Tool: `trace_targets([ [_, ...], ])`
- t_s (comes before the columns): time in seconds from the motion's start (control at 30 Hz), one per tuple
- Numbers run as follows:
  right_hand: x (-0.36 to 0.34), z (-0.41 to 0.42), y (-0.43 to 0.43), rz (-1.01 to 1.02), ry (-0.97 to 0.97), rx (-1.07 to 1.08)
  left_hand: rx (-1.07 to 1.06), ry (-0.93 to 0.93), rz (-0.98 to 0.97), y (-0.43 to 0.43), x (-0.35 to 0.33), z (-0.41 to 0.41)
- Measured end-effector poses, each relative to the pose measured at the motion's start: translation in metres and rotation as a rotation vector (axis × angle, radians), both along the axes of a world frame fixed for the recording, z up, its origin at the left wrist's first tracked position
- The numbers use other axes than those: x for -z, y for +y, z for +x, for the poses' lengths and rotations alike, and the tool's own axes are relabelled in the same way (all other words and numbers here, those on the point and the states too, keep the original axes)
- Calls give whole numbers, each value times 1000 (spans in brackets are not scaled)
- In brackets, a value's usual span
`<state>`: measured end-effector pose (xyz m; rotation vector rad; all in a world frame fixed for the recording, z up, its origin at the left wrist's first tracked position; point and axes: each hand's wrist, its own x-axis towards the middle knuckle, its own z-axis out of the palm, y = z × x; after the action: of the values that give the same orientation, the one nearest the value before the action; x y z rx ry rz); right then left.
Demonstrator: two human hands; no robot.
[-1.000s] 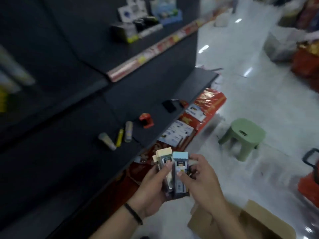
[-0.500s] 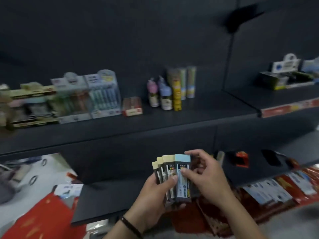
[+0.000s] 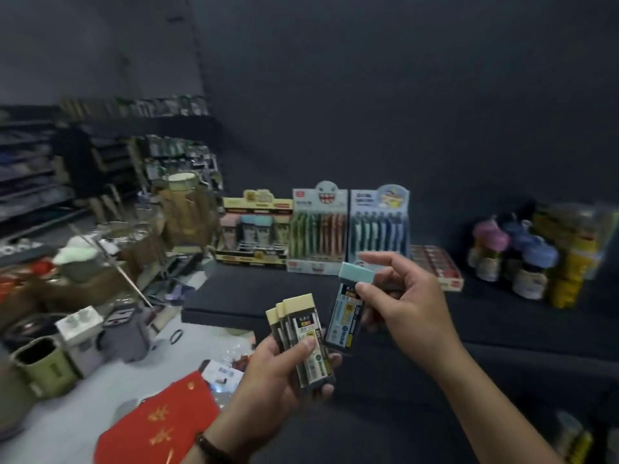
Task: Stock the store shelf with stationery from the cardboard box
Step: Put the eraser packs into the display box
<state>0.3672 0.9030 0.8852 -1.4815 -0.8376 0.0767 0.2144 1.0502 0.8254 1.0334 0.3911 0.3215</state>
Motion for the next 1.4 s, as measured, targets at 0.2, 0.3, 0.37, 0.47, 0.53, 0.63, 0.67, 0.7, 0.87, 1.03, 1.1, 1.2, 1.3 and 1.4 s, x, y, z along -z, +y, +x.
trace_targets([
  [0.2,-27,48,75,-46,-192,-80,-247,32,60,61,-12,9],
  [0.3,-32,78,112,-67,-242,-91,-345,57,106,88,-15,15],
  [0.37,-34,94,138,-88,-285,-65,-386,72,131,103,-16,20],
  [0.47,-34,110,176,-119,-330,-42,-422,96,139,126,-14,31],
  [0.53,-35,118,200,-134,-356,-34,-438,109,155,144,-12,39],
  [0.63,-38,130,234,-192,-417,-4,-465,115,189,176,-10,57],
  [0.67,-37,134,245,-215,-433,4,-476,105,191,187,-8,63],
  [0.7,-37,137,256,-241,-458,25,-488,94,196,200,-5,69],
  [0.87,-25,149,307,-353,-526,134,-451,71,246,255,14,99],
  [1.03,-20,148,344,-507,-593,165,-375,49,314,304,23,124],
  [1.1,-18,149,354,-548,-613,183,-370,39,317,320,24,133],
  [1.2,-13,148,367,-574,-580,202,-337,20,295,334,23,145],
  [1.3,-7,145,374,-633,-543,208,-292,-14,265,338,18,151],
  [1.4,-6,149,375,-637,-497,205,-307,-35,258,338,15,158],
])
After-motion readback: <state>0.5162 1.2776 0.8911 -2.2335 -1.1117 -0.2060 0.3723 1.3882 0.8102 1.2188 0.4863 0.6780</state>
